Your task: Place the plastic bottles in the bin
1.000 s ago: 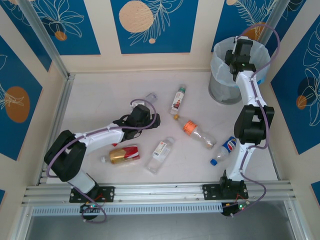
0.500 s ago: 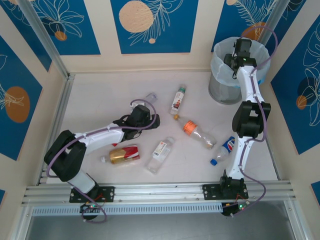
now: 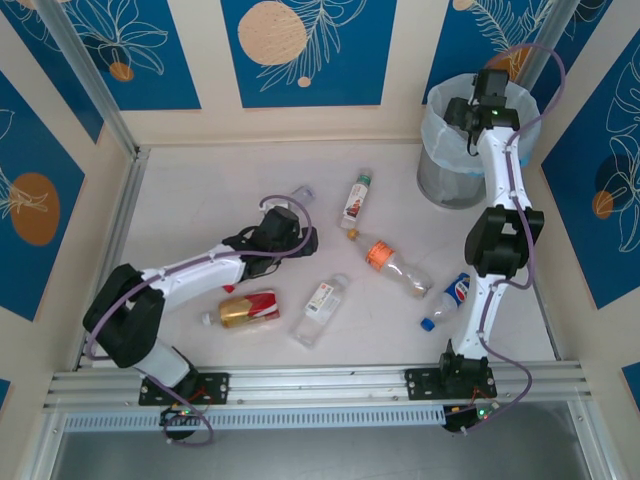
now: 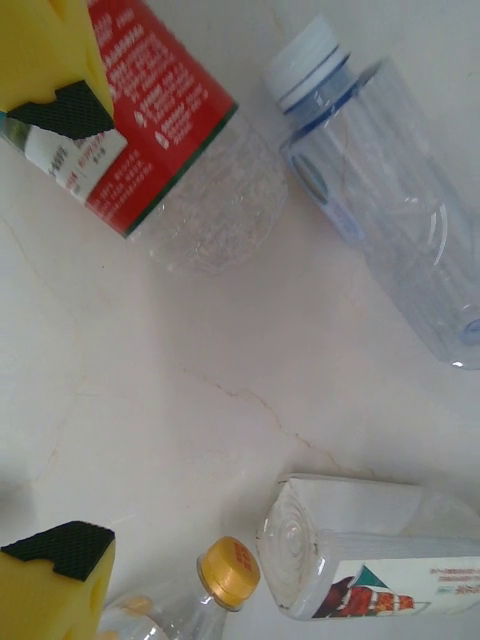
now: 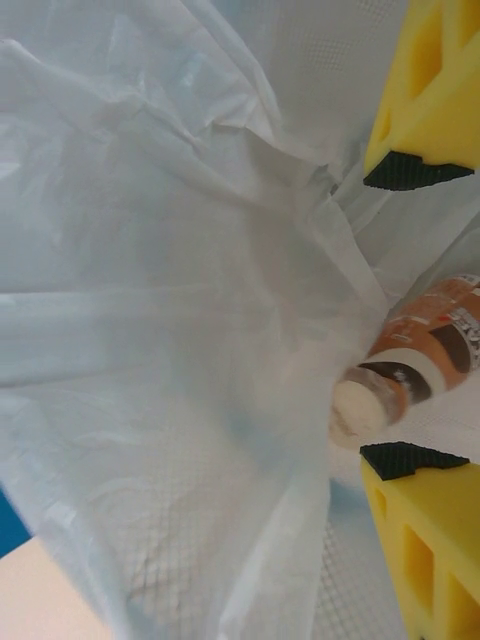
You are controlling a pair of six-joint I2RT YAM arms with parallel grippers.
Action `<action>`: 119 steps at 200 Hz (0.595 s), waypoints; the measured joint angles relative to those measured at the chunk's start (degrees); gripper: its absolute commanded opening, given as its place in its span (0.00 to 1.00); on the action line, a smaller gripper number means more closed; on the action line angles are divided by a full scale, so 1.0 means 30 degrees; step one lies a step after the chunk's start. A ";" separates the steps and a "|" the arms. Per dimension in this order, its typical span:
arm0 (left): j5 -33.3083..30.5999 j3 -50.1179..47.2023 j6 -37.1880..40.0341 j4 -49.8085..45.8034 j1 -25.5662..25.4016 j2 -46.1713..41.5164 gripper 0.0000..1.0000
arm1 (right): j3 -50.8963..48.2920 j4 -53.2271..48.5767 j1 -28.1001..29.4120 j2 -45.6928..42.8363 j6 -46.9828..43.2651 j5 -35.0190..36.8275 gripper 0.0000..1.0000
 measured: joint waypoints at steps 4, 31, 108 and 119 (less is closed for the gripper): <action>-0.0109 0.0000 0.0029 -0.0109 0.0000 -0.0211 0.99 | -0.0066 0.0015 0.0015 -0.0146 0.0000 -0.0015 0.72; -0.1188 0.0000 0.0291 -0.0896 0.0000 -0.1821 0.99 | -0.0291 0.0182 0.0080 -0.1362 0.0117 -0.0175 0.81; -0.1778 -0.0007 0.2288 -0.3650 0.1872 -0.3636 0.99 | -0.4452 0.2492 0.0568 -0.6317 0.0510 -0.1049 1.00; -0.1027 0.0029 0.2849 -0.4248 0.2681 -0.3628 1.00 | -0.5202 0.2688 0.0612 -0.6914 0.0517 -0.1355 1.00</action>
